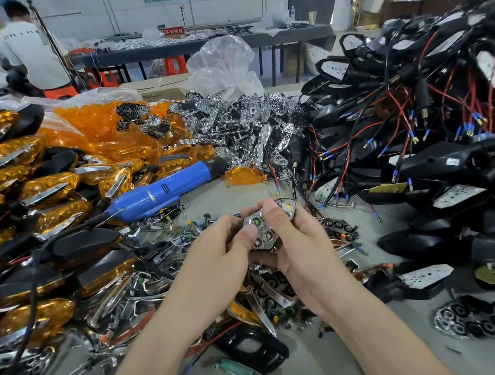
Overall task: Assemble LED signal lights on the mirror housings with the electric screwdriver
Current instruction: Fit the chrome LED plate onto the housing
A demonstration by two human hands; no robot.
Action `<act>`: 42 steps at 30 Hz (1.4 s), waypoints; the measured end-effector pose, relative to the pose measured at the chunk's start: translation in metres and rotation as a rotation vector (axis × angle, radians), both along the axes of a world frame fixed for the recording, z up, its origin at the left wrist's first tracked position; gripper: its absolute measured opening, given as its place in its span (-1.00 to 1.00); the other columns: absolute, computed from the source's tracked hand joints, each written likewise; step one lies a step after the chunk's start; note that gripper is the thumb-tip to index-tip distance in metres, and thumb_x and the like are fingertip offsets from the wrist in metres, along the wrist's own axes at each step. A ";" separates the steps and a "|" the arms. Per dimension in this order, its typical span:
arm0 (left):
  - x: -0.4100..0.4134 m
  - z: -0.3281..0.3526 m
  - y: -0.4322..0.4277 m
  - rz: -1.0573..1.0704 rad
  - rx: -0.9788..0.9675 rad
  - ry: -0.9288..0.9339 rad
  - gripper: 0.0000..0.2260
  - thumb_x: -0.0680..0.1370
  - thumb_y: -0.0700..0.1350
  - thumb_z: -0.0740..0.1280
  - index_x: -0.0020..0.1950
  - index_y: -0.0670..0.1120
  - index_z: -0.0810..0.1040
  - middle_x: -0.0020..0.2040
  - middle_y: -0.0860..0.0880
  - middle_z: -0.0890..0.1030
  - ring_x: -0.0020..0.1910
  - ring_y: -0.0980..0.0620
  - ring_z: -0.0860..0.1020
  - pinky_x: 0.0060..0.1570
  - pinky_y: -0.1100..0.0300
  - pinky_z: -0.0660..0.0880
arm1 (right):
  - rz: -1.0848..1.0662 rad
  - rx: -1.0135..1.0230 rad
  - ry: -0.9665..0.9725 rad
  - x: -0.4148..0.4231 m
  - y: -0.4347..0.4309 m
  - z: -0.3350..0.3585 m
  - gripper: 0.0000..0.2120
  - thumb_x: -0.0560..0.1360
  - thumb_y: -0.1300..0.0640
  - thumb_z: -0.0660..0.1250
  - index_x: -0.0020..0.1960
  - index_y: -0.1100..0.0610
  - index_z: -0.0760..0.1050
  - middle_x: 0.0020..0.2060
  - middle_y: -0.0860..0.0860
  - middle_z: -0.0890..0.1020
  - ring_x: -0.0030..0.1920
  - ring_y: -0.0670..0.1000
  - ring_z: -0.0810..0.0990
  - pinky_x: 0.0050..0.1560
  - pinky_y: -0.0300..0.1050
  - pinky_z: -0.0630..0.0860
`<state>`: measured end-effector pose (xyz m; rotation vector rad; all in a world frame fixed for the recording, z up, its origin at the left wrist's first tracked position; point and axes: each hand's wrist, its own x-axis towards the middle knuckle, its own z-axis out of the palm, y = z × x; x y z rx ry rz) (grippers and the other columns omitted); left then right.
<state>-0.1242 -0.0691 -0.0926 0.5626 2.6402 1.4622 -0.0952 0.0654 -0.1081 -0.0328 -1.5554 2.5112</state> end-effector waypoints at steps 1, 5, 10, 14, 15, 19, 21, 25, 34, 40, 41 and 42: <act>0.000 0.000 0.000 0.006 0.007 -0.009 -0.85 0.65 0.04 0.23 -0.05 0.04 0.52 -0.44 0.28 0.51 -0.41 0.23 0.43 -0.31 0.16 0.32 | 0.001 0.006 -0.002 0.000 0.000 -0.001 -0.68 0.55 -0.09 0.31 0.05 0.14 0.64 0.17 0.18 0.66 0.23 0.26 0.62 -0.01 0.13 0.67; 0.001 0.001 -0.001 -0.027 0.038 0.017 -0.83 0.64 0.09 0.23 -0.05 0.06 0.54 -0.40 0.26 0.52 -0.39 0.24 0.46 -0.30 0.20 0.36 | 0.011 -0.003 0.001 0.000 0.000 0.000 -0.75 0.55 -0.08 0.30 -0.02 0.05 0.68 0.11 0.15 0.69 0.17 0.22 0.66 -0.01 0.16 0.68; 0.008 0.005 -0.010 -0.052 -0.045 0.181 -0.79 0.60 0.24 0.14 0.16 0.30 0.49 -0.14 0.49 0.55 -0.16 0.42 0.54 -0.26 0.48 0.38 | -0.069 -0.065 -0.028 -0.001 0.006 0.006 -0.71 0.53 -0.06 0.31 0.06 0.15 0.60 0.02 0.12 0.72 0.07 0.15 0.70 -0.02 0.07 0.70; 0.006 0.003 -0.021 -0.017 -0.155 0.275 -0.67 0.52 0.35 0.09 0.25 0.36 0.39 0.07 0.55 0.45 0.04 0.45 0.48 -0.11 0.39 0.40 | -0.168 -0.208 -0.047 -0.004 0.020 0.012 -0.81 0.62 0.00 0.27 0.10 0.10 0.53 -0.01 0.10 0.73 0.10 0.14 0.70 -0.09 -0.01 0.70; 0.006 0.003 -0.021 -0.013 -0.160 0.284 -0.72 0.53 0.32 0.11 0.21 0.35 0.40 0.07 0.55 0.45 0.04 0.44 0.48 -0.11 0.39 0.41 | -0.172 -0.244 -0.035 -0.004 0.022 0.013 -0.79 0.58 -0.02 0.29 0.10 0.09 0.53 -0.01 0.11 0.73 0.09 0.14 0.70 -0.11 -0.01 0.70; 0.005 0.003 -0.015 0.046 -0.107 0.307 -0.91 0.59 0.07 0.29 -0.01 0.30 0.45 0.03 0.53 0.48 0.02 0.47 0.48 -0.12 0.48 0.42 | -0.109 -0.264 0.007 -0.002 0.022 0.014 -0.72 0.48 -0.08 0.30 0.06 0.08 0.55 -0.04 0.13 0.74 0.04 0.12 0.72 -0.05 0.01 0.70; 0.003 0.002 -0.018 0.065 -0.080 0.292 -0.86 0.58 0.01 0.35 -0.03 0.28 0.47 0.02 0.53 0.48 0.02 0.53 0.45 -0.08 0.60 0.33 | -0.088 -0.285 0.010 -0.002 0.023 0.014 -0.69 0.50 -0.09 0.29 0.10 0.10 0.53 0.01 0.17 0.72 0.08 0.14 0.72 0.03 0.06 0.70; 0.000 0.001 -0.024 0.056 -0.139 0.307 -0.91 0.57 0.01 0.36 -0.05 0.22 0.51 0.03 0.47 0.51 0.02 0.45 0.50 -0.11 0.53 0.39 | -0.074 -0.356 0.006 -0.001 0.028 0.016 -0.67 0.50 -0.08 0.29 0.13 0.13 0.50 0.06 0.20 0.70 0.10 0.18 0.72 0.02 0.09 0.69; 0.003 0.002 -0.027 0.060 -0.153 0.382 -0.94 0.53 0.10 0.26 -0.02 0.23 0.49 0.02 0.37 0.53 -0.03 0.28 0.52 -0.08 0.24 0.47 | -0.042 -0.392 -0.008 -0.001 0.029 0.016 -0.67 0.48 -0.07 0.29 0.12 0.12 0.50 0.07 0.20 0.71 0.06 0.19 0.74 -0.04 0.06 0.70; 0.005 -0.001 -0.024 0.068 -0.140 0.394 -0.95 0.54 0.07 0.29 -0.02 0.23 0.48 -0.03 0.35 0.56 -0.10 0.23 0.53 -0.15 0.13 0.48 | -0.086 -0.385 0.026 -0.003 0.026 0.015 -0.68 0.47 -0.07 0.30 0.12 0.11 0.48 0.00 0.17 0.71 0.04 0.15 0.73 -0.04 0.05 0.70; 0.006 -0.002 -0.023 0.078 -0.131 0.388 -0.95 0.54 0.07 0.30 -0.03 0.24 0.49 -0.03 0.36 0.56 -0.10 0.24 0.53 -0.17 0.16 0.45 | -0.098 -0.391 0.036 -0.003 0.024 0.015 -0.68 0.47 -0.07 0.30 0.12 0.11 0.47 -0.01 0.17 0.71 0.04 0.14 0.73 -0.05 0.03 0.70; 0.005 -0.002 -0.022 0.091 -0.119 0.381 -0.94 0.54 0.06 0.31 -0.03 0.24 0.49 -0.03 0.38 0.56 -0.08 0.25 0.53 -0.17 0.19 0.44 | -0.107 -0.394 0.043 -0.004 0.023 0.014 -0.67 0.47 -0.07 0.30 0.13 0.11 0.46 -0.02 0.16 0.71 0.04 0.13 0.73 -0.06 0.02 0.70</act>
